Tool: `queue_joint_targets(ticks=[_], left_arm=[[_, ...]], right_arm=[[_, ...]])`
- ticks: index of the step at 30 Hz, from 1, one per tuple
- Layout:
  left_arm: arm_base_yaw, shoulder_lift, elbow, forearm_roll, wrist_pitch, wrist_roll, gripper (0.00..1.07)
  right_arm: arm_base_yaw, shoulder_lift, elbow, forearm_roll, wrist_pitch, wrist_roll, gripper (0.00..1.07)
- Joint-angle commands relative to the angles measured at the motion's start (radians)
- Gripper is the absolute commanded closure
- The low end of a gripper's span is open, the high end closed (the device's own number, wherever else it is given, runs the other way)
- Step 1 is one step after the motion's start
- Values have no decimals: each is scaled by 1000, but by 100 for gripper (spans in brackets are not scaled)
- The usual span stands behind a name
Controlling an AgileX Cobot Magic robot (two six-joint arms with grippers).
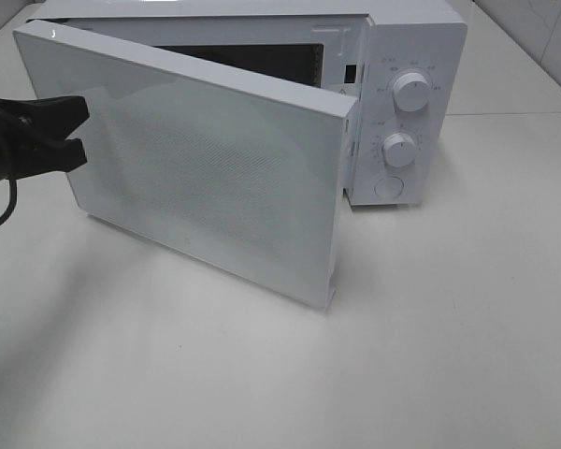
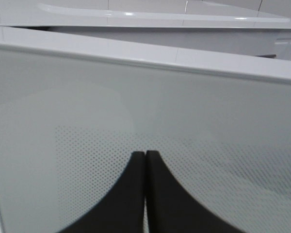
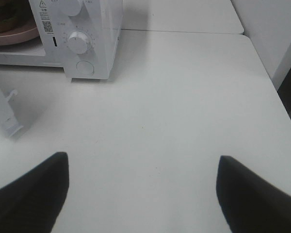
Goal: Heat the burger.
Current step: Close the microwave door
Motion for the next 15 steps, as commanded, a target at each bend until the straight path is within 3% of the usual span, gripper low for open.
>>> queue_joint_targets(ticks=[1, 10, 15], left_arm=[[-48, 13, -9, -71, 3, 29, 107], [-118, 31, -9, -152, 5, 54, 107], [-165, 31, -12, -249, 6, 112, 107]], right_arm=[[-6, -34, 1, -3, -12, 6, 32], [-6, -34, 1, -3, -12, 6, 32], [-6, -34, 1, -3, -12, 6, 32]])
